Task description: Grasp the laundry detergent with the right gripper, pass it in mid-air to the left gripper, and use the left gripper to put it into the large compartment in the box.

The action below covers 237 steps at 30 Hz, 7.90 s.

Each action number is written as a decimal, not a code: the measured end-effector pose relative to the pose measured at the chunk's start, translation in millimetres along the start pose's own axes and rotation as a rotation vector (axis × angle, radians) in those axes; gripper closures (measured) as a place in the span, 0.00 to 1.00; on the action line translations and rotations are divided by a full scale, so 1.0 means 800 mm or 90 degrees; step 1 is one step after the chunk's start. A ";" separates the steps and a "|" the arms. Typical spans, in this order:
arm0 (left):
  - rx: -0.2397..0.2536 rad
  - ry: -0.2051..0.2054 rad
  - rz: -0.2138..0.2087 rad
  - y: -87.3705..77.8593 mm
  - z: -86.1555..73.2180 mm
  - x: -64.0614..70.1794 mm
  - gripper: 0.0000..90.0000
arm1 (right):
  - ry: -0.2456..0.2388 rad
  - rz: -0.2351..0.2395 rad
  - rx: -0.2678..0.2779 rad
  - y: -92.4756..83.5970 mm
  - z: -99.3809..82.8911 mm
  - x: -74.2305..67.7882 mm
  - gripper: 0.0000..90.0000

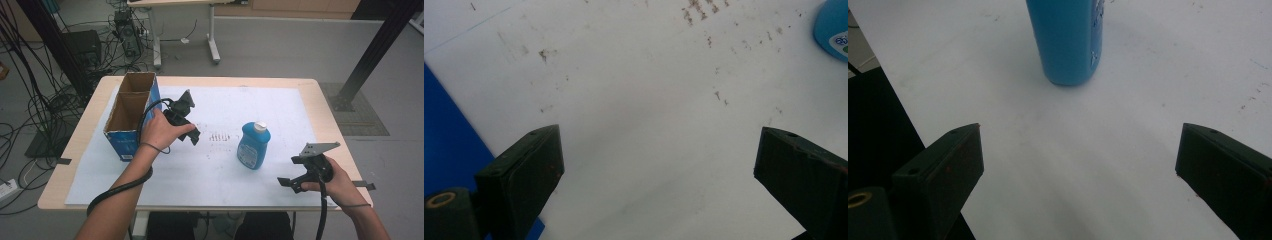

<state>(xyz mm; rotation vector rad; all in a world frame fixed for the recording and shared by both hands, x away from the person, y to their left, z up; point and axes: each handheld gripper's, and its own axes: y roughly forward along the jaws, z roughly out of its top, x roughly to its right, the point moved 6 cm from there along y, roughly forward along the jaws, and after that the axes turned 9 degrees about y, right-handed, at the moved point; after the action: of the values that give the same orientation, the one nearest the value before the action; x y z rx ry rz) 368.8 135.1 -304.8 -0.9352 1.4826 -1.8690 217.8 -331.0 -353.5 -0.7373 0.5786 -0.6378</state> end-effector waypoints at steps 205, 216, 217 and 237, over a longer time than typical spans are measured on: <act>0.016 -0.018 -0.005 0.009 -0.011 -0.008 0.07 | 0.010 0.002 0.253 0.126 -0.020 -0.024 0.05; 0.015 -0.014 -0.005 0.009 -0.008 -0.005 0.07 | 0.014 0.002 0.253 0.126 -0.020 -0.024 0.05; 0.015 -0.014 -0.005 0.009 -0.008 -0.005 0.07 | 0.014 0.002 0.253 0.126 -0.020 -0.024 0.05; 0.016 -0.013 -0.006 0.009 -0.008 -0.005 0.07 | 0.015 0.001 0.255 0.125 -0.021 -0.023 0.05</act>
<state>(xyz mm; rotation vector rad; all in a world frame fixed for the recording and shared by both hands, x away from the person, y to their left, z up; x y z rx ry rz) 366.0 140.8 -313.2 -0.9483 1.4412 -1.8744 226.2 -268.1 -434.7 -0.3542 0.4527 -0.7345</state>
